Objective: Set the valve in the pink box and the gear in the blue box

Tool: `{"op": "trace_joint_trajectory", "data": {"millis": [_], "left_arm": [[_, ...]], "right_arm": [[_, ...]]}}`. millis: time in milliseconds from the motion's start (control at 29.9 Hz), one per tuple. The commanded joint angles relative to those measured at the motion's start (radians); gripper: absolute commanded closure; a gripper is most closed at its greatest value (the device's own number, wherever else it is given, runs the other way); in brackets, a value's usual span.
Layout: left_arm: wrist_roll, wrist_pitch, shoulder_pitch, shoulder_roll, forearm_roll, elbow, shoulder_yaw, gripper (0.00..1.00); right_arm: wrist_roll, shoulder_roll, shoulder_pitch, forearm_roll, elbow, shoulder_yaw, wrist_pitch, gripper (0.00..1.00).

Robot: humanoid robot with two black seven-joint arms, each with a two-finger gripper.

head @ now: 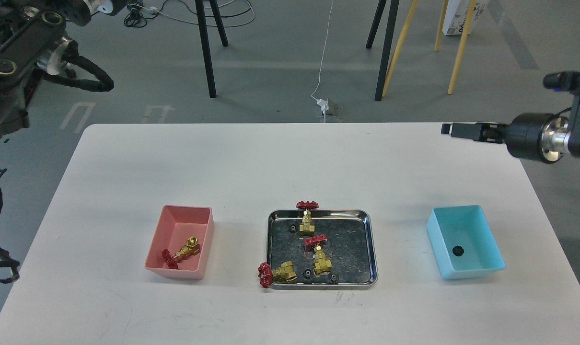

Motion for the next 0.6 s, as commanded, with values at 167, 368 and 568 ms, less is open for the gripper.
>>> {"op": "trace_joint_trajectory", "data": {"millis": [167, 368, 568], "left_arm": [[0.086, -0.008, -0.046, -0.045, 0.001, 0.001, 0.001, 0.0], [0.1, 0.003, -0.086, -0.051, 0.0, 0.001, 0.012, 0.0], [0.1, 0.004, -0.091, -0.045, 0.001, 0.001, 0.018, 0.0]], "right_arm": [[-0.077, 0.283, 0.225, 0.314, -0.41, 0.141, -0.018, 0.11], [-0.077, 0.46, 0.347, 0.529, -0.759, 0.134, -0.214, 0.16], [-0.005, 0.609, 0.446, 0.701, -1.031, 0.126, -0.288, 0.17]]}}
